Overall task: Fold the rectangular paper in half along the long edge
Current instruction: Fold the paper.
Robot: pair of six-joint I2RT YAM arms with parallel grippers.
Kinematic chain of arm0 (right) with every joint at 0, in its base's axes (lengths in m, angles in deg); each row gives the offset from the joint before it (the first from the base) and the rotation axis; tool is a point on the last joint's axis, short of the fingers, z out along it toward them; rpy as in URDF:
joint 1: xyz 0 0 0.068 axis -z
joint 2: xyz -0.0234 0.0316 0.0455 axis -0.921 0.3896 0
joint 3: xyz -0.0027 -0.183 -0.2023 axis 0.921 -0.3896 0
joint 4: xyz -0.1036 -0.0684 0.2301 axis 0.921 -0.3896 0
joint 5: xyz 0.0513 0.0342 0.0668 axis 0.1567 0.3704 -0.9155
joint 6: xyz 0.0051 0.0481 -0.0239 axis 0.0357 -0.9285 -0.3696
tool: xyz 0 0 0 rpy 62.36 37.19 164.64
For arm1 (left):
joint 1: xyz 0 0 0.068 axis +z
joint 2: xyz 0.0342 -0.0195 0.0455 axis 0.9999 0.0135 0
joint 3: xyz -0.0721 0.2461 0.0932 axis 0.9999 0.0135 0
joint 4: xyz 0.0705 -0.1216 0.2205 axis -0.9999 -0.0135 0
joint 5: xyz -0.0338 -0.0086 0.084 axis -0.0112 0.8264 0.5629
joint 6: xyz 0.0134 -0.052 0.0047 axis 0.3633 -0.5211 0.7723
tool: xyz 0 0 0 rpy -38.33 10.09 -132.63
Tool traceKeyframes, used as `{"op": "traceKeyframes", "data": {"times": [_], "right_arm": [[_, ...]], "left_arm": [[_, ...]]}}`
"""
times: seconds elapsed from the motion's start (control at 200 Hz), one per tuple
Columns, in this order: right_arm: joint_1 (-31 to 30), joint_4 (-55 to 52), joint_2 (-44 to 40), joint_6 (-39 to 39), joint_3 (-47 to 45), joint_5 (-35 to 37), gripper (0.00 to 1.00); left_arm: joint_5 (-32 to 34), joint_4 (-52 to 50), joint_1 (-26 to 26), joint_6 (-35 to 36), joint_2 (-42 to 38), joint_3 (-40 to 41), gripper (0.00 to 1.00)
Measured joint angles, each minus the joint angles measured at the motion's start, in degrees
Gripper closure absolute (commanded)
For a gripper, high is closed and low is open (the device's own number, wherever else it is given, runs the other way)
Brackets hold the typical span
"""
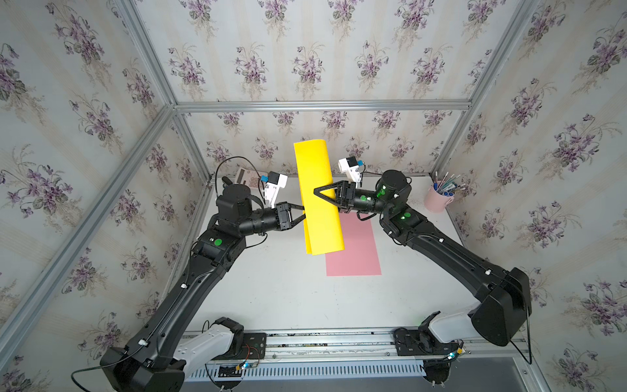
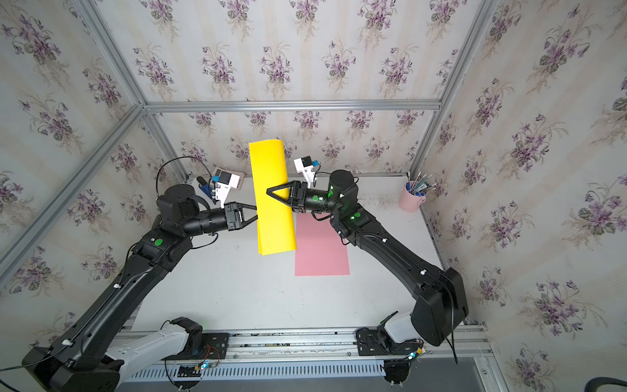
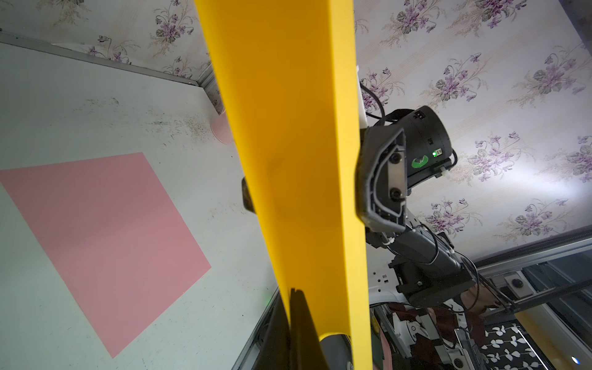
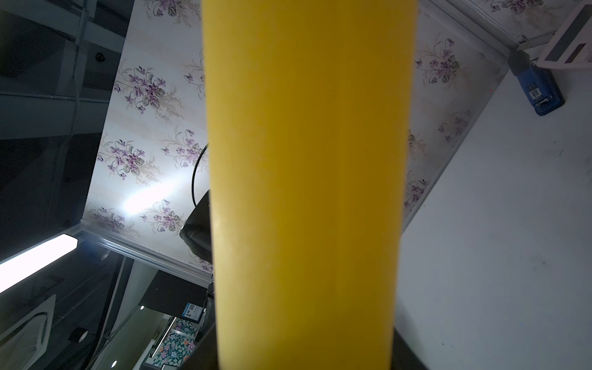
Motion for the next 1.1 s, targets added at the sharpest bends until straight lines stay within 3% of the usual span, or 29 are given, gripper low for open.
{"op": "traceKeyframes", "data": {"times": [0.55, 1.099], "right_arm": [[-0.2, 6.12, -0.31, -4.11, -3.04, 1.27, 0.51], [-0.24, 6.43, -1.27, -3.15, -3.89, 3.04, 0.55]], "left_arm": [[-0.46, 2.12, -0.2, -0.68, 1.2, 1.18, 1.0], [-0.48, 2.19, -0.24, -0.7, 0.98, 1.31, 1.0]]}}
